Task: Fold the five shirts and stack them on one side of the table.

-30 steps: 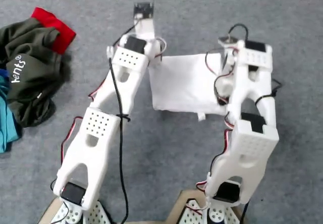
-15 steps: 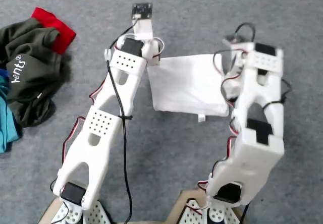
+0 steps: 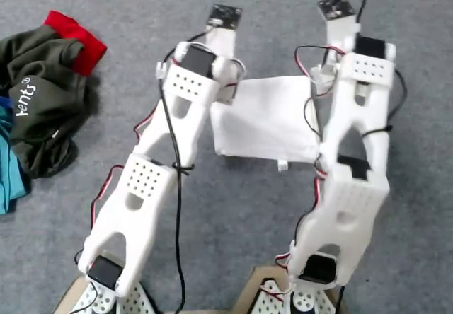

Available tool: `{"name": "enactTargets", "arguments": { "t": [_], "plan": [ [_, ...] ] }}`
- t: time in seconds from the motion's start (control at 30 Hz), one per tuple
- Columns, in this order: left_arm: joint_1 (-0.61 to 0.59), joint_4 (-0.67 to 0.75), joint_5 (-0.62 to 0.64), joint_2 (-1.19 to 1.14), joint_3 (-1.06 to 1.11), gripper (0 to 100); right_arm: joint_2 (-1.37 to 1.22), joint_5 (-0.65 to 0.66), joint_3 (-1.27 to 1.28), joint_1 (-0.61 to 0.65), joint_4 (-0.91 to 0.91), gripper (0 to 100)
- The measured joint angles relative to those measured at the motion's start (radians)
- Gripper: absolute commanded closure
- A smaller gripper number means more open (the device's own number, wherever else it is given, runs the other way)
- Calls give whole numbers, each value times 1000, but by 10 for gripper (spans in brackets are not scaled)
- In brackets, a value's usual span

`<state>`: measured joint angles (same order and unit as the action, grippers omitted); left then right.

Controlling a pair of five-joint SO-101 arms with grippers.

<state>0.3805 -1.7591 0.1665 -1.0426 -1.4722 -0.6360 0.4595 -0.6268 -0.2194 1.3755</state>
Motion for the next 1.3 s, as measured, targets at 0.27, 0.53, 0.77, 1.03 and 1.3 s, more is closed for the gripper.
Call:
{"name": "enactTargets", "arguments": {
  "t": [0.27, 0.53, 0.77, 1.03, 1.3],
  "plan": [
    [35, 0, 2, 344, 466, 971, -318, -15, -393, -2, 80, 984],
    [86, 463, 9, 546, 1171, 971, -506, -15, -740, -5, 227, 984],
    [61, 635, 9, 555, 1364, 971, -506, -15, -982, -2, 376, 984],
    [61, 637, 25, 563, 1359, 971, -509, -15, -977, 80, 376, 984],
    [61, 678, 38, 563, 1361, 971, -704, -15, -954, 15, 196, 984]
  ]
}}
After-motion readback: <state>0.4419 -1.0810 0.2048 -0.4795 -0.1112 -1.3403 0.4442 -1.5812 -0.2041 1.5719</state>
